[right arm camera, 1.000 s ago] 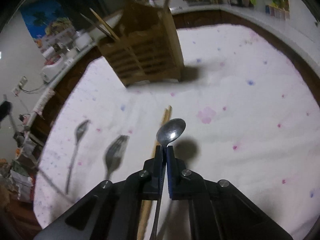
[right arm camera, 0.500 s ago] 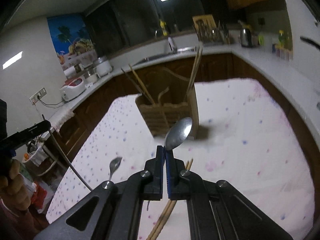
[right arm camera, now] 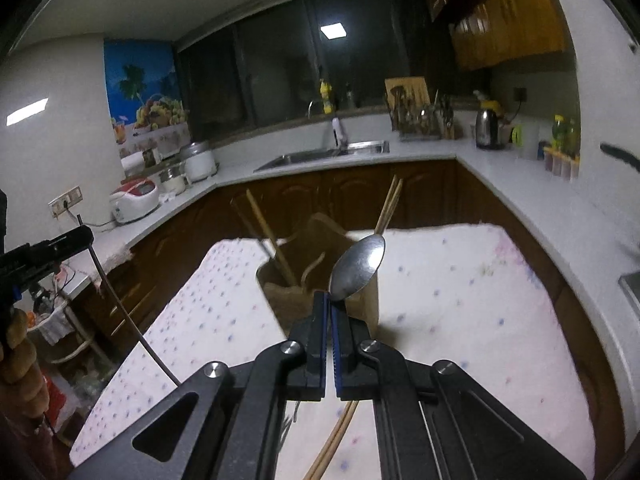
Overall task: Organize utensils
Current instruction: 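Lift the chopstick and spoon and carry both over the wooden holder, then open both tools to drop the chopstick and spoon into the holder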
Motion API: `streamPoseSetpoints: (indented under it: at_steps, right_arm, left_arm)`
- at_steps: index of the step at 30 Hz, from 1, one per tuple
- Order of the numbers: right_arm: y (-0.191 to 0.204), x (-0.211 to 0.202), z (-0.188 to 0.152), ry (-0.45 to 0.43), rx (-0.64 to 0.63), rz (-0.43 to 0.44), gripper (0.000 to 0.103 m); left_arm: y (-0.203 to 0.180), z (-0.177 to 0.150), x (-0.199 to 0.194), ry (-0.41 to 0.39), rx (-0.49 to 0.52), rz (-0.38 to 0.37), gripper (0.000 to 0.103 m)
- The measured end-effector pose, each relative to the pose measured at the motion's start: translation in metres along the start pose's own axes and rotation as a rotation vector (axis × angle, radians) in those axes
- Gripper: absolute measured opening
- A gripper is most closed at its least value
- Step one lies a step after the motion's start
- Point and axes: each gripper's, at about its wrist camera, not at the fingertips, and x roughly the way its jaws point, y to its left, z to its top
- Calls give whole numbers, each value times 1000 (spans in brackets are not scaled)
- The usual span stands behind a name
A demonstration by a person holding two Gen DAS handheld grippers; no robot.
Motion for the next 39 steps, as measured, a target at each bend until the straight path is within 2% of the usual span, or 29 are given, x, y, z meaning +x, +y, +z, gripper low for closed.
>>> streamPoseSetpoints:
  at_steps: [9, 16, 23, 30, 33, 37, 39]
  right_arm:
    - [-11, 27, 51, -102, -17, -41, 2]
    - [-14, 60, 76, -141, -56, -77, 2]
    - [-16, 97, 64, -121, -81, -84, 2]
    - [-19, 131, 35, -57, -60, -64, 2]
    - [-21, 142, 24, -21, -45, -39, 2]
    - [-24, 153, 15, 27, -30, -8, 2]
    - [-24, 158, 12, 54, -24, 4, 2]
  left_arm:
    - [1, 28, 49, -139, 0, 6, 3]
    - [5, 35, 113, -164, -8, 23, 3]
    - [10, 17, 173, -161, -54, 45, 3]
    - [18, -12, 218, -98, -96, 65, 3]
    - [19, -17, 233, -61, -94, 78, 3]
    - [23, -16, 233, -26, -94, 79, 3]
    - [24, -13, 229, -35, -85, 79, 3]
